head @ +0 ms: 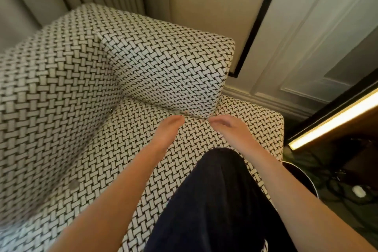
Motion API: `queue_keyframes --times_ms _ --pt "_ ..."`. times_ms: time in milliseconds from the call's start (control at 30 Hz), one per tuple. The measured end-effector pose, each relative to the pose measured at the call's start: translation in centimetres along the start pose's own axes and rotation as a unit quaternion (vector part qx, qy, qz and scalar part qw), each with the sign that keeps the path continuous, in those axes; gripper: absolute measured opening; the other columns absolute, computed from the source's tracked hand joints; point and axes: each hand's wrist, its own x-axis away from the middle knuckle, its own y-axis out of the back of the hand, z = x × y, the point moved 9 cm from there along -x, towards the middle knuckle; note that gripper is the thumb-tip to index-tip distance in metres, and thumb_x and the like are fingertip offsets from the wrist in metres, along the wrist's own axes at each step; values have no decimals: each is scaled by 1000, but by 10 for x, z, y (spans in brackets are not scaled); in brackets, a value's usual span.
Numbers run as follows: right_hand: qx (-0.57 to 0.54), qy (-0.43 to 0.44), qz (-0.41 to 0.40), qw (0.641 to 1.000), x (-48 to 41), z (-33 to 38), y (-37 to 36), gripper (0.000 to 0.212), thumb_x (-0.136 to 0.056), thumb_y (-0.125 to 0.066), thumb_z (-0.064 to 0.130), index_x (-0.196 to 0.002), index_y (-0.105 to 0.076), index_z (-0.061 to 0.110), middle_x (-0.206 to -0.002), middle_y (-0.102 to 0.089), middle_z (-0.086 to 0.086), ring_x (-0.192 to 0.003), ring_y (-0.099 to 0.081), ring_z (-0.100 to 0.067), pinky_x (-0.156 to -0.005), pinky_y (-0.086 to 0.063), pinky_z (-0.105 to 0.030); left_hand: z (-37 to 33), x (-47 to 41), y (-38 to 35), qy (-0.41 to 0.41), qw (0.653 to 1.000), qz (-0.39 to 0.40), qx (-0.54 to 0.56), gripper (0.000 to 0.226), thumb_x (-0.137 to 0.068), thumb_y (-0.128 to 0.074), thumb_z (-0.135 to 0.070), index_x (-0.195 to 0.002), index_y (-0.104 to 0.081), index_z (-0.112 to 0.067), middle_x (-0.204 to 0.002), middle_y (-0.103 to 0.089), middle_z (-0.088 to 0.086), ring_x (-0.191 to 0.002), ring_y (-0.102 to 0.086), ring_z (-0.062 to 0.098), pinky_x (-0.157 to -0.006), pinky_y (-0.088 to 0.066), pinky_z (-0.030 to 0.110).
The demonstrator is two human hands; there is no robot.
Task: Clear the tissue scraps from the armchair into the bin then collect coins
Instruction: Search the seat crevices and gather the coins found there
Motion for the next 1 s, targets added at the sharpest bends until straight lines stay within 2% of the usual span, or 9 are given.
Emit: queue_keyframes --times_ms 100,233,367,400,433,500,667,833,1000 --pt "-1 -13 18 1000 -16 2 -32 25 -96 -50 24 -118 -62 22 -123 -60 6 -111 -59 -23 -90 -48 -29 45 -28 48 52 989 -51 -126 59 -89 -56 -42 -141 -36 -23 -150 -30 1 -132 -35 23 -110 -30 44" --pt "16 -31 28 999 -43 4 -66 31 -95 -52 19 -126 -57 20 -133 -54 4 -114 -57 -33 -96 -46 -42 82 -60 99 84 926 -73 -362 93 -81 -56 -61 -151 -6 -25 -158 7 5 -144 9 31 -114 -1 55" --pt "45 -32 47 997 -72 -4 -93 41 -94 -53 19 -135 -49 21 -139 -48 1 -100 -62 -31 -80 -53 -33 105 -77 107 74 886 -10 -457 108 -77 -46 -75 -145 24 -30 -146 41 2 -134 38 28 -108 18 52" --pt "58 -23 53 997 -81 -5 -102 44 -93 -54 23 -137 -47 23 -141 -45 -1 -103 -62 -24 -84 -53 -28 110 -79 107 74 882 -1 -465 109 -76 -45 -77 -142 30 -31 -142 46 0 -131 42 28 -107 21 52" --pt "79 -13 54 995 -89 -9 -107 46 -93 -54 28 -138 -44 27 -146 -40 -1 -120 -53 -21 -101 -43 -30 111 -78 105 72 879 2 -470 109 -76 -44 -77 -139 33 -32 -139 49 0 -129 44 27 -105 24 52" --pt "132 -17 64 989 -111 -21 -123 49 -94 -47 40 -142 -37 35 -153 -29 2 -142 -23 -24 -117 -16 -43 115 -80 103 79 879 3 -470 109 -75 -43 -78 -136 37 -34 -136 52 -2 -127 46 27 -104 26 51" --pt "259 -49 46 964 -148 -30 -145 51 -97 -29 53 -146 -20 43 -156 -21 -11 -143 -14 -35 -116 -6 -50 120 -86 103 98 879 21 -465 111 -75 -44 -78 -134 39 -35 -131 56 -3 -123 50 25 -100 29 50" --pt "334 -116 22 935 -156 -29 -157 51 -95 -21 59 -145 -16 49 -156 -13 -16 -141 -6 -39 -114 -3 -51 123 -86 102 115 877 23 -466 111 -73 -43 -80 -131 41 -36 -127 58 -4 -121 51 25 -99 30 50" --pt "311 -153 30 937 -165 -33 -157 52 -94 -22 60 -144 -20 48 -158 -4 -14 -142 3 -39 -114 4 -52 124 -86 100 123 874 36 -469 110 -73 -41 -81 -130 43 -36 -129 59 -4 -120 52 25 -98 31 50"
